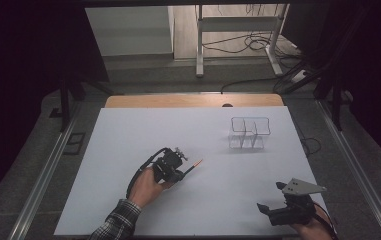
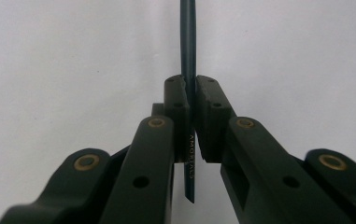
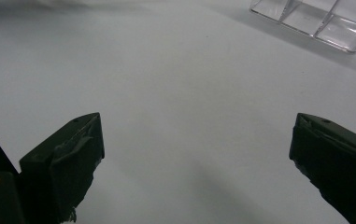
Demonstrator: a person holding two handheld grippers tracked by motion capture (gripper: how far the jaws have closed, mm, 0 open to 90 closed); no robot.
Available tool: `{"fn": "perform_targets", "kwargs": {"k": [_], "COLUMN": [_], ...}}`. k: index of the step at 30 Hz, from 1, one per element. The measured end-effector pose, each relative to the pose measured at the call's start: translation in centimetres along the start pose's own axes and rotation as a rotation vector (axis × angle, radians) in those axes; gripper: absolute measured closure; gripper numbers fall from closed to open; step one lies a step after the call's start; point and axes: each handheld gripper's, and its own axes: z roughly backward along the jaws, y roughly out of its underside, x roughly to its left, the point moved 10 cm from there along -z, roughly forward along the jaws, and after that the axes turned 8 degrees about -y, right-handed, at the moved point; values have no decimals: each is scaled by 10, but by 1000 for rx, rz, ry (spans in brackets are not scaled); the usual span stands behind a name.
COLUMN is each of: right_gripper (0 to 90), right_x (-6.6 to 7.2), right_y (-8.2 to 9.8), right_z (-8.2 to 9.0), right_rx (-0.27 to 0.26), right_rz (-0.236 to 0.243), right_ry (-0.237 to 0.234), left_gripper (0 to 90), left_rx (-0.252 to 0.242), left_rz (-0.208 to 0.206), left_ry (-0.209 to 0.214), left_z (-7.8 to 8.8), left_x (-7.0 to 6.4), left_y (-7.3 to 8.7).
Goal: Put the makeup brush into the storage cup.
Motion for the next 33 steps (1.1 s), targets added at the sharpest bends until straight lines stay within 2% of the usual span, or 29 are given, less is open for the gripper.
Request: {"fn": "perform_targets", "kwargs": {"k": [22,33], "right_gripper": [33,33], "right_x": [-1,-1], "right_y": [0,0], "right_z": [0,0], "right_rx": [-2,-3], "right_rz": [-7,-7], "right_ry": [5,5], "left_gripper": [847,847], "left_rx": [-205,-322], "left_rz": [27,54], "left_ry": [25,59], "left_z": [33,52], "left_x": [-2,-2], "left_y": [-2,1]}}
